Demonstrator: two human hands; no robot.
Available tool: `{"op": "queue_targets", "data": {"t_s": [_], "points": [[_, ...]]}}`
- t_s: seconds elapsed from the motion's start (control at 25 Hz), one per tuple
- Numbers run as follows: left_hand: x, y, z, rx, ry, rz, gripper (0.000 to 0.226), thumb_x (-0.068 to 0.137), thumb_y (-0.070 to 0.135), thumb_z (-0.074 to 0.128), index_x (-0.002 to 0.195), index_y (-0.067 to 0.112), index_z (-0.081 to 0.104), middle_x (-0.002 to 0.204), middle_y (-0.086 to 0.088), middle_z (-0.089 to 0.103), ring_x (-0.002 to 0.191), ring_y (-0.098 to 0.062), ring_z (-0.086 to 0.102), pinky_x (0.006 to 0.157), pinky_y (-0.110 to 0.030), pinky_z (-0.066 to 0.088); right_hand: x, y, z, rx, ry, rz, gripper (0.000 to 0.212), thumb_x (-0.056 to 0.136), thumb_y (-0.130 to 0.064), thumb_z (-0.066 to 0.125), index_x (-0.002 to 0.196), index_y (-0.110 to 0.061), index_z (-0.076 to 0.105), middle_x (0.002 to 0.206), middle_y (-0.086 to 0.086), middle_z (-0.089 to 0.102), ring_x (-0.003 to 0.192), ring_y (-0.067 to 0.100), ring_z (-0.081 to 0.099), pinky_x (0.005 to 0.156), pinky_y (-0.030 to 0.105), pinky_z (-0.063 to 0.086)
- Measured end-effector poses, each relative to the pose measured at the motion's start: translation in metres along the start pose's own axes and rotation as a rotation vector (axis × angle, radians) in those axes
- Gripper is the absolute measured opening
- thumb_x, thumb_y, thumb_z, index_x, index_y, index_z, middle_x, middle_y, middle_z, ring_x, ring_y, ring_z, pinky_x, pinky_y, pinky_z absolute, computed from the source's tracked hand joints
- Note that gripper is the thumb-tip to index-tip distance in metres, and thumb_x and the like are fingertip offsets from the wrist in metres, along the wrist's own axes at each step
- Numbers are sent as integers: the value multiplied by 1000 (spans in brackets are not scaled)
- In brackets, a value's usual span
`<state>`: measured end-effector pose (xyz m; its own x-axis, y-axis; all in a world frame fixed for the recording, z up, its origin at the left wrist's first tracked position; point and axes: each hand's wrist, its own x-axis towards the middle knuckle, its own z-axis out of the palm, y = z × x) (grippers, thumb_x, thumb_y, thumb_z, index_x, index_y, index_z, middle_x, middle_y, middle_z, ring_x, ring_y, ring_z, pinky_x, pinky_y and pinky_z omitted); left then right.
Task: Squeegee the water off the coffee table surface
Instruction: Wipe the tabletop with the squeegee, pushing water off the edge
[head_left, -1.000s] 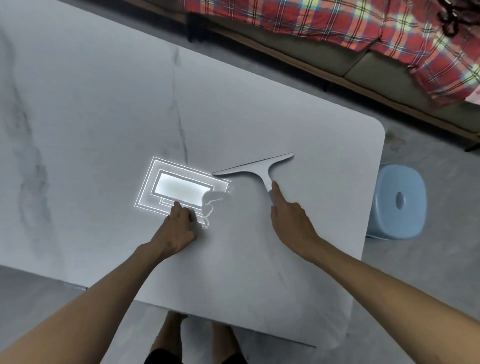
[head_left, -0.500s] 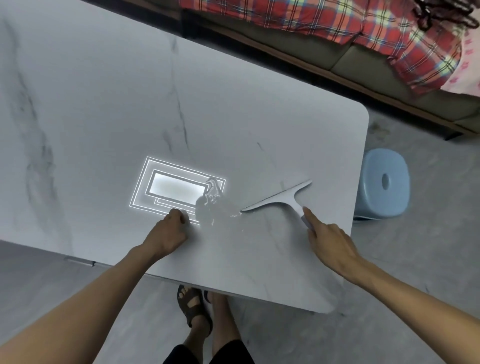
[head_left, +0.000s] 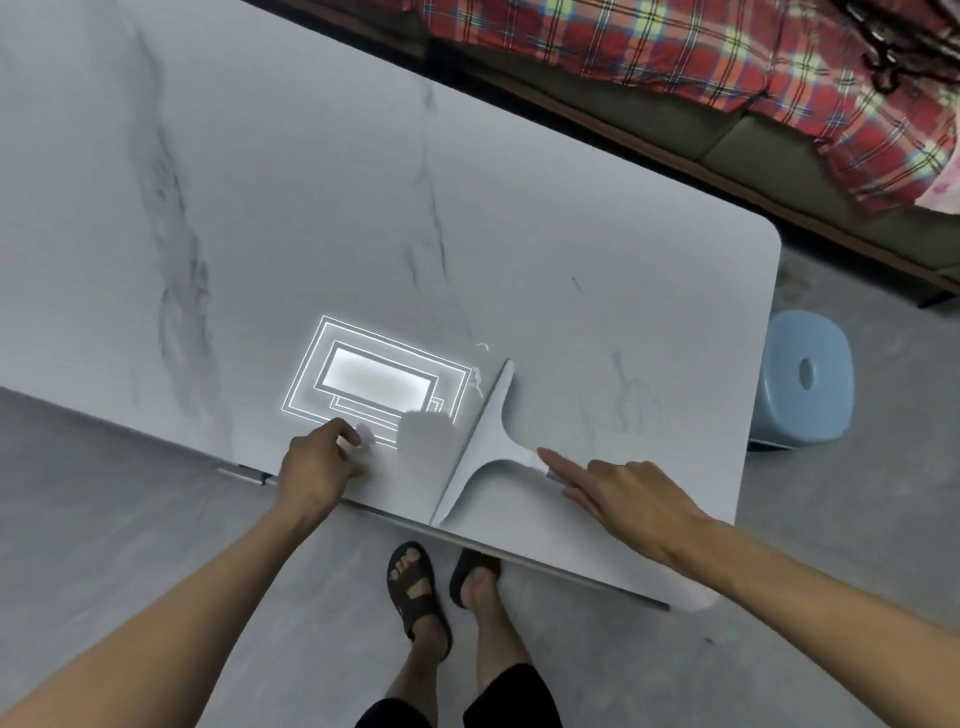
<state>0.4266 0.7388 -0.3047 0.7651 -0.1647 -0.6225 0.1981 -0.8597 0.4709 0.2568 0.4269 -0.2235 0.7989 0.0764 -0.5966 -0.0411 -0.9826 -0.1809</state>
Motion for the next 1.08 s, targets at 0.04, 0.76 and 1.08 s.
{"op": "queue_targets", "data": {"t_s": [0.04,0.76,1.08], "points": [[-1,-9,-2,-6,35,-16,23,75,15,76,91,22,62,71,1,64,71,-25,62,65,-35,53,16,-16,3,-40,-15,-102,50,103,-45,23,151,-42,10,97,3,63,73,29,62,60,35,43],[11,13,61,166,-184,102,61,74,8,63,132,7,43,129,-11,37,113,-28,46,86,-37,46,53,45,29,159,166,207,43,103,-40,29,144,-51,27,112,-10,70,91,26,65,72,36,49],[-12,33,98,258,-232,125,58,79,8,59,134,8,41,135,-12,37,117,-31,49,87,-36,46,-55,102,58,153,134,375,44,100,-48,26,143,-54,23,116,-14,69,97,24,67,73,37,53]]}}
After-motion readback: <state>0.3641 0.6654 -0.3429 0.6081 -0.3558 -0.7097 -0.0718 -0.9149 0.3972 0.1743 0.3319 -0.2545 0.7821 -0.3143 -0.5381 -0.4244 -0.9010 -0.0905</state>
